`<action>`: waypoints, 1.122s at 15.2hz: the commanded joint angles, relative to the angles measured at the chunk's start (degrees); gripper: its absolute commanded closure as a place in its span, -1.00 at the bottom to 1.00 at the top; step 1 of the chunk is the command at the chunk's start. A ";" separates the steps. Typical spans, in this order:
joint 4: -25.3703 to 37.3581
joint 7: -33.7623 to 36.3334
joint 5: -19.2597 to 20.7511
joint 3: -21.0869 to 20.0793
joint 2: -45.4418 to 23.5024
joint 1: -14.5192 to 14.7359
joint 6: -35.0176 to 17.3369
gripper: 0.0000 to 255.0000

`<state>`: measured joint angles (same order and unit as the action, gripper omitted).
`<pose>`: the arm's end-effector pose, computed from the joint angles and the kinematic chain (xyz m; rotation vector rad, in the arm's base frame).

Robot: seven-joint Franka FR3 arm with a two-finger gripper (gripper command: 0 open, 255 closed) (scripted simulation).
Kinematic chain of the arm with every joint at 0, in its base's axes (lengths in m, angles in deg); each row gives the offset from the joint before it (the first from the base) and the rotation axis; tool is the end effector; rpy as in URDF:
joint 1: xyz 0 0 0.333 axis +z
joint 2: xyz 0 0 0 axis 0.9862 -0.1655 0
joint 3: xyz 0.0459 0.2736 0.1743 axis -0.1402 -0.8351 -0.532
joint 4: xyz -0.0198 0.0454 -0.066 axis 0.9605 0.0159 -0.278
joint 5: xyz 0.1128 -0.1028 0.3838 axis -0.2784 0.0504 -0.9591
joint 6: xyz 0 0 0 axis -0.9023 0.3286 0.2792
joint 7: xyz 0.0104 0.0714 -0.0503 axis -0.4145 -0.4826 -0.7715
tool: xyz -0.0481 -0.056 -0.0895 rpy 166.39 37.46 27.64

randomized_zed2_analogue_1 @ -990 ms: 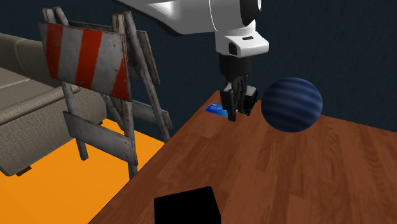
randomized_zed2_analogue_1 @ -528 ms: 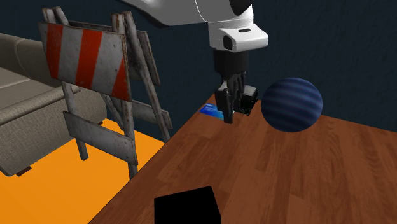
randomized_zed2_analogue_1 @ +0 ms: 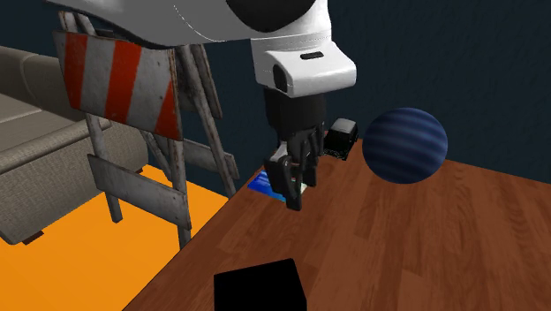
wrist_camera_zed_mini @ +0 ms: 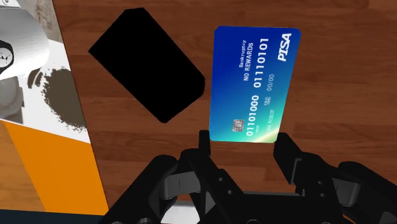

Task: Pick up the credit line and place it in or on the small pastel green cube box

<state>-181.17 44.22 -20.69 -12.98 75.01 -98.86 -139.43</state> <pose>0.4751 0.1360 0.5110 2.3999 -1.8412 0.1486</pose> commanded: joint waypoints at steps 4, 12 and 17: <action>-10.21 -5.14 -4.54 4.45 12.81 2.44 1.56 1.00; -17.18 -5.46 -5.60 4.50 15.00 3.43 -3.23 1.00; -20.32 -4.91 -5.82 3.61 14.05 3.48 -7.28 1.00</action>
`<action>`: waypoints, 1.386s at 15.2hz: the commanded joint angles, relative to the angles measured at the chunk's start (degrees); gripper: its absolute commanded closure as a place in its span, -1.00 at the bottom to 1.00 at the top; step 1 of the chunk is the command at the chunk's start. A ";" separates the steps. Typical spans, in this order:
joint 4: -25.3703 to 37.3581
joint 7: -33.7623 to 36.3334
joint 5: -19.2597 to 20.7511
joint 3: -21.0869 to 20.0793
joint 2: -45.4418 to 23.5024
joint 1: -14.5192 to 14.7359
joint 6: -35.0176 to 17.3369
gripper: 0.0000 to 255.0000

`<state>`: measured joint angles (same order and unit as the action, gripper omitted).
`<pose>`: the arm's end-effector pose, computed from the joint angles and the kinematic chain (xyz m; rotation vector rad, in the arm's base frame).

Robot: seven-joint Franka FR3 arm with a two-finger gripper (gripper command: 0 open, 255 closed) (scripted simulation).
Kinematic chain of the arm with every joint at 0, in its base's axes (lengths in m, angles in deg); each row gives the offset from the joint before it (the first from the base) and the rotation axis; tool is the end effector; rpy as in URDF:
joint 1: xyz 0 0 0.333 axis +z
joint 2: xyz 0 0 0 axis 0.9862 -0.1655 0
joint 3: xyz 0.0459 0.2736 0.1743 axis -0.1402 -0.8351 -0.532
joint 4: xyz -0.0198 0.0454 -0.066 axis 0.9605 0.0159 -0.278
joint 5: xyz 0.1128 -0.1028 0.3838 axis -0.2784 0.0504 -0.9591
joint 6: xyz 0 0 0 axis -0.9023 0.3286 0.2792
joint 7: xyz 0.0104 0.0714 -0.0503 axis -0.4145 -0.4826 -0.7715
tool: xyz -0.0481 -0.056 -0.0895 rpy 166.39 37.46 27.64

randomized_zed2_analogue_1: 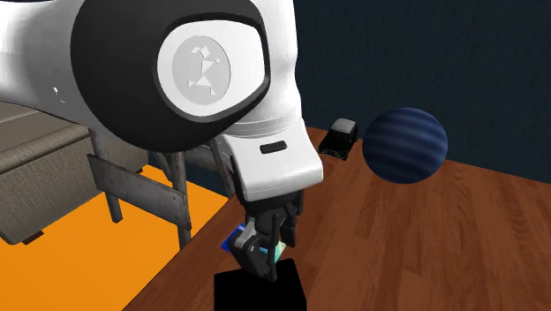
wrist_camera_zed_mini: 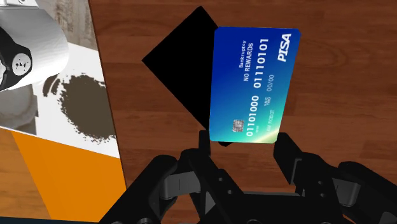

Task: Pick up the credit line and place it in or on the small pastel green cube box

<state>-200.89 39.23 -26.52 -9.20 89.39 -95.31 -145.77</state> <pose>0.3949 0.1093 0.4551 2.4009 -1.8428 0.1484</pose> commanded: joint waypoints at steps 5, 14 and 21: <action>-2.74 0.54 -0.07 -0.88 -1.27 -0.10 -3.98 1.00; -2.72 0.54 -0.07 -0.88 -1.28 -0.10 -3.97 -1.00; 3.33 0.27 0.01 0.18 0.55 0.16 3.82 -1.00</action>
